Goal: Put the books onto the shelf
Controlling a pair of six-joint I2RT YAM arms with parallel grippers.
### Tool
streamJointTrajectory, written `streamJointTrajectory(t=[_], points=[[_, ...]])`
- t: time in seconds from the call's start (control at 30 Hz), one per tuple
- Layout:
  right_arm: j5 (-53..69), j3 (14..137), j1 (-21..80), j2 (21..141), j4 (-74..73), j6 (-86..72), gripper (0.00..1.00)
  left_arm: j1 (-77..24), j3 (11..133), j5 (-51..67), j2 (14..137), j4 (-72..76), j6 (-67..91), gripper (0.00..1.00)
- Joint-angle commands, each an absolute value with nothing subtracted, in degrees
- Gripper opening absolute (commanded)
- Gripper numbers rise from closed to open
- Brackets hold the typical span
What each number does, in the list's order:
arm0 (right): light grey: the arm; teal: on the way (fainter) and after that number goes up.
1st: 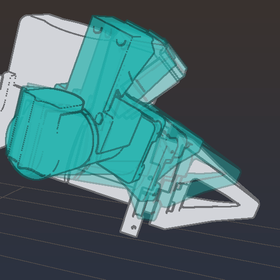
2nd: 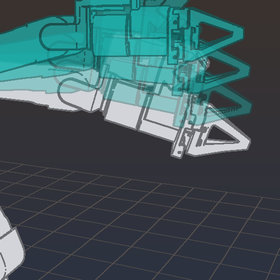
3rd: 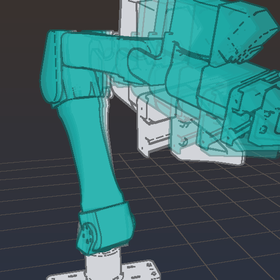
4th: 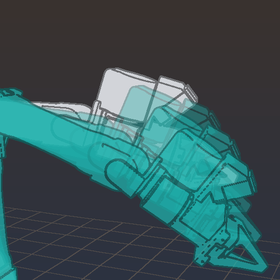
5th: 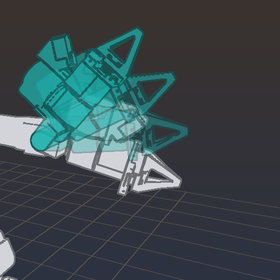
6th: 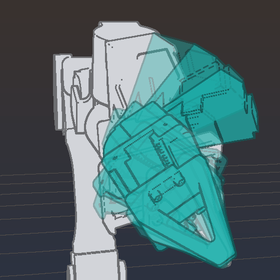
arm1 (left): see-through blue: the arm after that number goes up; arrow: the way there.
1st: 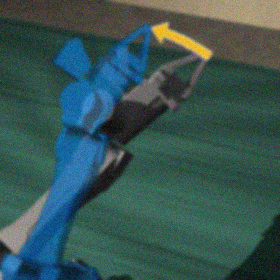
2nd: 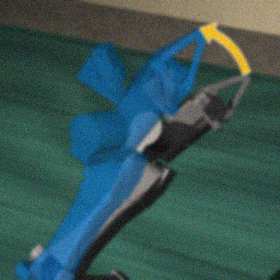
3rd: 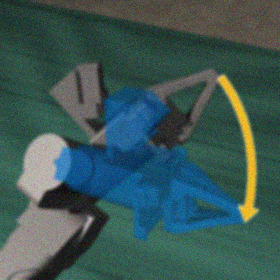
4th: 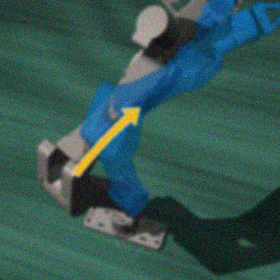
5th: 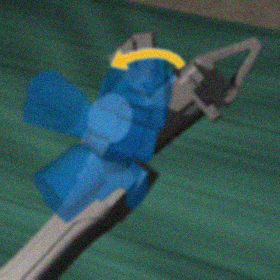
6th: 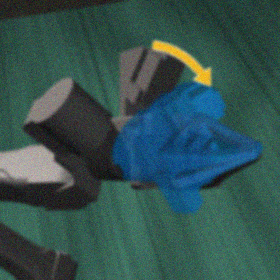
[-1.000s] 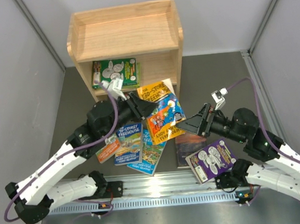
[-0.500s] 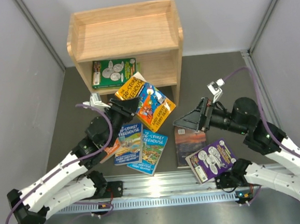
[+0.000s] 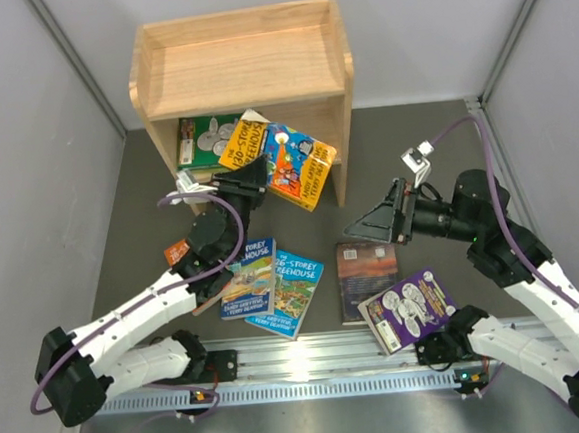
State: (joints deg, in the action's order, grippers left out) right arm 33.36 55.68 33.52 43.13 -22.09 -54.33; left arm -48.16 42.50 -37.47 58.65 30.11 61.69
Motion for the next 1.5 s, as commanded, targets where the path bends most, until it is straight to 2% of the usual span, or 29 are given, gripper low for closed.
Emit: streamJointTrajectory(t=[0.0,0.37,0.8,0.9,1.1,1.17,1.2,1.23,1.33,1.37,1.43,1.47], points=[[38.67,56.61,31.82,42.1,-21.01,-53.61,1.0,-45.28,43.77,-42.1,59.06,44.47,63.45,0.0],[41.39,51.95,31.29,40.96,-17.23,-56.69,1.0,-32.7,43.15,-43.51,59.76,43.95,70.66,0.0],[41.31,49.31,31.2,39.47,-16.26,-57.74,1.0,-22.59,50.79,-36.31,64.51,24.8,81.99,0.0],[40.96,48.69,31.2,39.11,-16.26,-57.74,1.0,-19.78,51.41,-30.96,66.09,25.49,84.1,0.0],[40.61,48.34,31.11,39.55,-15.64,-58.1,1.0,-18.63,55.8,-30.5,68.29,18.38,86.57,0.0],[40.69,48.52,31.03,39.9,-15.47,-57.92,1.0,-18.28,57.03,-30.15,68.9,14.6,87.62,0.03],[40.61,48.6,31.03,40.16,-15.38,-57.92,1.0,-18.19,58.17,-30.15,68.91,13.37,88.5,0.06],[40.61,48.6,31.03,40.34,-15.12,-58.01,1.0,-18.11,58.88,-30.23,69.08,11.88,89.2,0.18],[40.43,48.52,30.94,40.78,-14.33,-58.27,1.0,-17.67,62.22,-30.06,69.61,4.41,91.14,0.4],[40.34,48.52,30.85,40.96,-14.24,-58.18,1.0,-17.67,63.1,-29.71,69.61,1.52,91.32,0.55],[40.08,48.43,30.85,41.13,-13.89,-58.36,1.0,-17.58,65.3,-29.62,69.44,-2.26,92.11,0.79],[39.99,48.43,30.76,41.22,-13.8,-58.36,1.0,-17.58,65.91,-29.27,69.35,-3.76,92.37,0.99]])
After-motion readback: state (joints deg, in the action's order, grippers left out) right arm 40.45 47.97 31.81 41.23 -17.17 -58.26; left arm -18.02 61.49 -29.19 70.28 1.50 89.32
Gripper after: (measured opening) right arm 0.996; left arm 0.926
